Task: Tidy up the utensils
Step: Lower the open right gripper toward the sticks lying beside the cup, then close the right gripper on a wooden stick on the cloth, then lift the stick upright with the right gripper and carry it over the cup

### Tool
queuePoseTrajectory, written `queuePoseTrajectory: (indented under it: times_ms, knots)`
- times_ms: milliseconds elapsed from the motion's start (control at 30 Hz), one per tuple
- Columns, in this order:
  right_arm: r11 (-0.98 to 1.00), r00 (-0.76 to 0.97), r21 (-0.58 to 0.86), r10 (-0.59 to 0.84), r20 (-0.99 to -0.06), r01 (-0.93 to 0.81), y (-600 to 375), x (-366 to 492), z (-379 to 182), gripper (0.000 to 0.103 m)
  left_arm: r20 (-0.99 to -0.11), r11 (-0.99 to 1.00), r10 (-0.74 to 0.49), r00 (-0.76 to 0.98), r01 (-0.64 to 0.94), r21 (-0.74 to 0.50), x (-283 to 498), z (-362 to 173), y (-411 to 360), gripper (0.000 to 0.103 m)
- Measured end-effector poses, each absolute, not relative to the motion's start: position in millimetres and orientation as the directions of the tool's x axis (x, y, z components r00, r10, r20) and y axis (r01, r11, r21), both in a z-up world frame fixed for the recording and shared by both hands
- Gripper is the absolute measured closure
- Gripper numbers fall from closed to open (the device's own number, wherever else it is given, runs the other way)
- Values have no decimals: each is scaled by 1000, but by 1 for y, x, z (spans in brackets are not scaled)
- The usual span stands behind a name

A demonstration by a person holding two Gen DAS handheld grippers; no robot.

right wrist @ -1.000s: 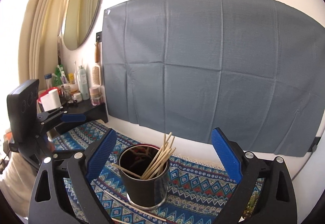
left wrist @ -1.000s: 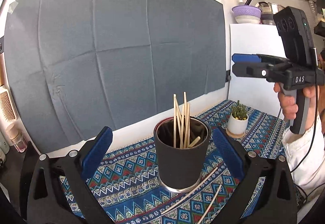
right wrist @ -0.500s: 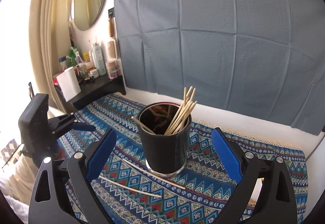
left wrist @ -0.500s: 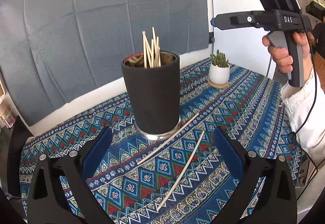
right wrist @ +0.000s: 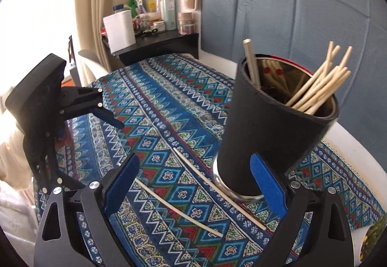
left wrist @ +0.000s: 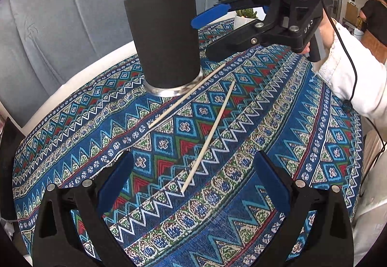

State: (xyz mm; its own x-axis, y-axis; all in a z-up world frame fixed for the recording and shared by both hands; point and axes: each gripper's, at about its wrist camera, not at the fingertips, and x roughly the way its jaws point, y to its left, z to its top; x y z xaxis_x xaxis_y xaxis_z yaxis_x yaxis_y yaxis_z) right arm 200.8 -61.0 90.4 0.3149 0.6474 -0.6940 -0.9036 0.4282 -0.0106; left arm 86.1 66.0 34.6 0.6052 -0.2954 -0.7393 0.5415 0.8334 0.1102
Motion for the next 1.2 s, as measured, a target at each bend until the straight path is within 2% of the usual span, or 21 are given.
queuePoseTrajectory:
  times_ms: [33,100,133,267,367,467,600,700,900,933,967,1033,1200]
  knots:
    - [395,294,-23,643,-708,-919,-53,200,86,30,-738,831,-300,604,545,108,85,32,68,6]
    - [339,259,-48,614,-746,-940,-38,198,73,32,-742,836,-313,592,543,80,88,26,75,6]
    - [314,251,-66,595,-763,-947,-30,198,66,37,-750,842,-313,583,536,66,91,24,77,6]
    - [220,218,-119,506,-834,-968,-5,200,37,63,-762,867,-319,564,498,6,104,19,87,6]
    - [173,195,-128,457,-868,-977,6,203,20,69,-769,871,-334,546,490,-30,108,19,90,6]
    - [166,170,-102,468,-867,-981,8,208,16,76,-773,868,-336,538,495,-33,111,18,88,6]
    - [228,208,-110,471,-858,-968,7,216,14,75,-787,863,-329,521,504,-27,114,13,81,6]
    - [202,264,-190,456,-850,-961,9,210,14,76,-795,860,-325,512,510,-24,117,8,76,6]
    - [259,156,-35,461,-873,-965,7,231,14,77,-799,858,-318,511,513,-14,118,5,74,6]
    - [281,125,16,476,-871,-960,2,235,14,79,-800,858,-319,508,513,-17,119,5,73,6]
    - [294,106,49,487,-867,-954,-4,239,14,90,-803,858,-319,503,513,-19,120,5,70,6]
    - [307,106,57,491,-865,-950,-12,242,13,97,-813,859,-303,498,512,-7,130,6,64,6]
    - [341,124,57,486,-865,-938,-36,236,13,98,-823,838,-280,495,543,42,150,4,39,6]
